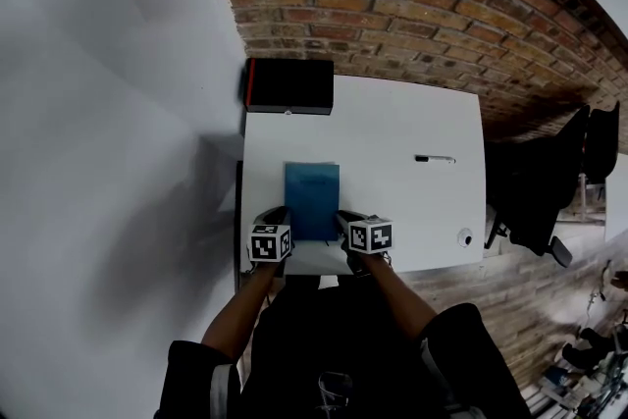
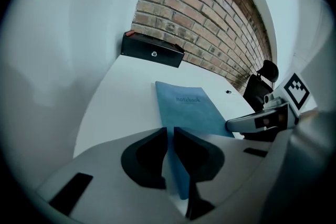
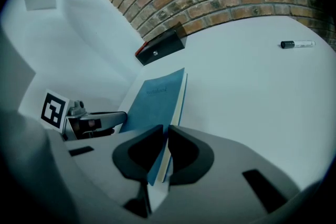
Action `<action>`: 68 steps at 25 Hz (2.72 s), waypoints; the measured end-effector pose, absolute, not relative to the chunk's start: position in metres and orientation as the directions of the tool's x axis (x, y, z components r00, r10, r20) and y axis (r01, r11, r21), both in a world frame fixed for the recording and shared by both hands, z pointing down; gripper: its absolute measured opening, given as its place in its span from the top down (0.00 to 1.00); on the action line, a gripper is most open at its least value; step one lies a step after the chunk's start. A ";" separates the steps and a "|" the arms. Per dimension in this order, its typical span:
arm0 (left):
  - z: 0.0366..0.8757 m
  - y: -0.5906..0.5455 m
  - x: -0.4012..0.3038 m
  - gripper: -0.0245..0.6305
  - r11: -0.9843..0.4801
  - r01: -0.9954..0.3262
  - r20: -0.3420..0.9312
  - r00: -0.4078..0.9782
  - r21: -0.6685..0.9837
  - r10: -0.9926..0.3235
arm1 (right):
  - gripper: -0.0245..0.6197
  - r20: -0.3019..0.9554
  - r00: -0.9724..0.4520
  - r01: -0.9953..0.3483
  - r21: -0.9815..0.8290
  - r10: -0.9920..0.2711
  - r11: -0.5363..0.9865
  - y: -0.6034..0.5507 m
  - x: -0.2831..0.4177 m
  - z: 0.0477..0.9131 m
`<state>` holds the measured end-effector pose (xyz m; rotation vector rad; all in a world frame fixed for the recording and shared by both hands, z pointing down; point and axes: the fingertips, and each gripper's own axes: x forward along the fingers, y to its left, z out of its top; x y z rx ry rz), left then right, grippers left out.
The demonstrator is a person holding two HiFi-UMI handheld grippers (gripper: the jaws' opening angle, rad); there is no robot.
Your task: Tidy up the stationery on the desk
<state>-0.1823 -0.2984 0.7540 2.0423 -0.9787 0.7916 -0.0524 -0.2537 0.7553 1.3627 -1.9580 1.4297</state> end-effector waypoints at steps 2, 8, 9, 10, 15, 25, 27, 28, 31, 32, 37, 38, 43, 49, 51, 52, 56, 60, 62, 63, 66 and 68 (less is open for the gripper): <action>0.755 -0.299 -0.186 0.88 -0.450 -0.826 0.763 0.522 0.341 -0.381 | 0.89 0.743 -0.463 -0.855 -0.519 -0.484 0.021 -0.253 -0.056 0.758; 0.760 -0.299 -0.189 0.88 -0.469 -0.822 0.769 0.518 0.324 -0.376 | 0.89 0.773 -0.418 -0.884 -0.467 -0.477 0.019 -0.254 -0.060 0.768; 0.760 -0.299 -0.188 0.88 -0.472 -0.822 0.768 0.516 0.319 -0.380 | 0.89 0.774 -0.412 -0.888 -0.460 -0.481 0.021 -0.254 -0.059 0.768; 0.761 -0.299 -0.188 0.88 -0.475 -0.822 0.768 0.514 0.314 -0.383 | 0.89 0.773 -0.407 -0.890 -0.456 -0.486 0.021 -0.253 -0.059 0.768; 0.762 -0.298 -0.188 0.88 -0.487 -0.826 0.782 0.493 0.284 -0.380 | 0.89 0.761 -0.425 -0.879 -0.475 -0.490 0.024 -0.253 -0.060 0.767; 0.726 -0.294 -0.176 0.88 -0.428 -0.878 0.737 0.433 0.214 -0.520 | 0.90 0.719 -0.422 -0.899 -0.413 -0.553 0.148 -0.256 0.013 0.733; 0.722 -0.290 -0.161 0.88 -0.437 -0.872 0.730 0.445 0.220 -0.519 | 0.92 0.703 -0.405 -0.905 -0.398 -0.584 0.149 -0.256 0.042 0.727; 0.721 -0.289 -0.154 0.88 -0.440 -0.870 0.728 0.449 0.223 -0.518 | 0.92 0.697 -0.396 -0.909 -0.390 -0.597 0.148 -0.256 0.056 0.724; 0.718 -0.284 -0.132 0.88 -0.459 -0.861 0.723 0.460 0.220 -0.516 | 0.93 0.696 -0.362 -0.927 -0.336 -0.620 0.164 -0.253 0.095 0.719; 0.716 -0.282 -0.124 0.88 -0.470 -0.856 0.721 0.463 0.214 -0.515 | 0.93 0.699 -0.348 -0.935 -0.310 -0.625 0.174 -0.253 0.108 0.717; 0.712 -0.273 -0.092 0.88 -0.492 -0.845 0.721 0.473 0.210 -0.506 | 0.93 0.703 -0.289 -0.957 -0.213 -0.650 0.196 -0.258 0.169 0.708; 0.713 -0.271 -0.089 0.88 -0.490 -0.846 0.724 0.471 0.209 -0.505 | 0.93 0.701 -0.284 -0.959 -0.205 -0.655 0.197 -0.259 0.179 0.707; 0.716 -0.263 -0.073 0.88 -0.481 -0.854 0.740 0.452 0.198 -0.498 | 0.92 0.696 -0.274 -0.960 -0.160 -0.664 0.229 -0.263 0.213 0.711; 0.715 -0.264 -0.056 0.88 -0.462 -0.868 0.750 0.428 0.183 -0.505 | 0.92 0.693 -0.250 -0.947 -0.029 -0.676 0.320 -0.273 0.241 0.707; 0.714 -0.265 -0.047 0.88 -0.458 -0.871 0.751 0.420 0.177 -0.509 | 0.92 0.696 -0.242 -0.931 0.030 -0.676 0.364 -0.277 0.252 0.708; 0.713 -0.265 -0.042 0.88 -0.458 -0.872 0.752 0.418 0.174 -0.510 | 0.92 0.704 -0.236 -0.920 0.060 -0.670 0.387 -0.278 0.258 0.708; 0.710 -0.265 -0.025 0.88 -0.450 -0.877 0.752 0.411 0.171 -0.516 | 0.85 0.741 -0.224 -0.866 0.147 -0.633 0.478 -0.285 0.279 0.715; 0.708 -0.263 -0.019 0.88 -0.437 -0.885 0.759 0.395 0.162 -0.518 | 0.83 0.773 -0.214 -0.788 0.224 -0.597 0.574 -0.289 0.293 0.727; 0.708 -0.263 -0.017 0.88 -0.427 -0.890 0.763 0.385 0.158 -0.520 | 0.83 0.790 -0.210 -0.744 0.252 -0.576 0.619 -0.293 0.300 0.734; 0.708 -0.262 -0.017 0.88 -0.422 -0.893 0.765 0.380 0.156 -0.521 | 0.83 0.800 -0.210 -0.721 0.261 -0.562 0.642 -0.295 0.303 0.738; 0.708 -0.259 -0.018 0.88 -0.405 -0.902 0.771 0.361 0.147 -0.524 | 0.82 0.841 -0.220 -0.634 0.262 -0.494 0.728 -0.298 0.308 0.750; 0.708 -0.256 -0.020 0.88 -0.387 -0.911 0.776 0.345 0.141 -0.528 | 0.82 0.868 -0.236 -0.574 0.239 -0.437 0.783 -0.298 0.307 0.758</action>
